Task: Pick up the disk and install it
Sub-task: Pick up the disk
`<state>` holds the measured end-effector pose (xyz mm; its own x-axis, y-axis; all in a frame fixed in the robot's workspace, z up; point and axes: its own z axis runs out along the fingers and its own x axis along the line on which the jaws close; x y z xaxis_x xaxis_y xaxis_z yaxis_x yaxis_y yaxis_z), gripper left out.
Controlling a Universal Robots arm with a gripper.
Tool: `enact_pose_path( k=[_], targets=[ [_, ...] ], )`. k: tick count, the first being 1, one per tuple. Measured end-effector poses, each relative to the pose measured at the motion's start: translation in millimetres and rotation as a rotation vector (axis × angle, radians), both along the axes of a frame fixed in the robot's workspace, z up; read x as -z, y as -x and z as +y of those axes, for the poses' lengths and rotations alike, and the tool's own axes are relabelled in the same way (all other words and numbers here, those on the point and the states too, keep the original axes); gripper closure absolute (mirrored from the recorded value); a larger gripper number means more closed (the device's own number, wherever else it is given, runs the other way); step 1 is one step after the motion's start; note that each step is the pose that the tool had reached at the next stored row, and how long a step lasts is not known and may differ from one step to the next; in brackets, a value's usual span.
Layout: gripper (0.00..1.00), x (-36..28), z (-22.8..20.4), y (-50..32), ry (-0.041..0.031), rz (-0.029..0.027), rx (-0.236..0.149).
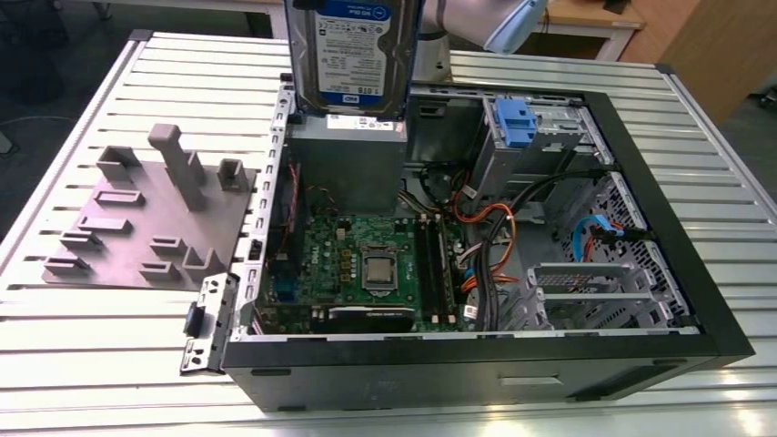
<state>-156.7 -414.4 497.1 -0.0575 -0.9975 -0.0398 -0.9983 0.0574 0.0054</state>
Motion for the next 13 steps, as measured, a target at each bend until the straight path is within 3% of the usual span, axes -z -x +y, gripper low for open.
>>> enact_pose_path(
  k=[13],
  targets=[
    [0.64, 0.0, 0.0, -12.3, 0.0, 0.0, 0.0]
  ],
)
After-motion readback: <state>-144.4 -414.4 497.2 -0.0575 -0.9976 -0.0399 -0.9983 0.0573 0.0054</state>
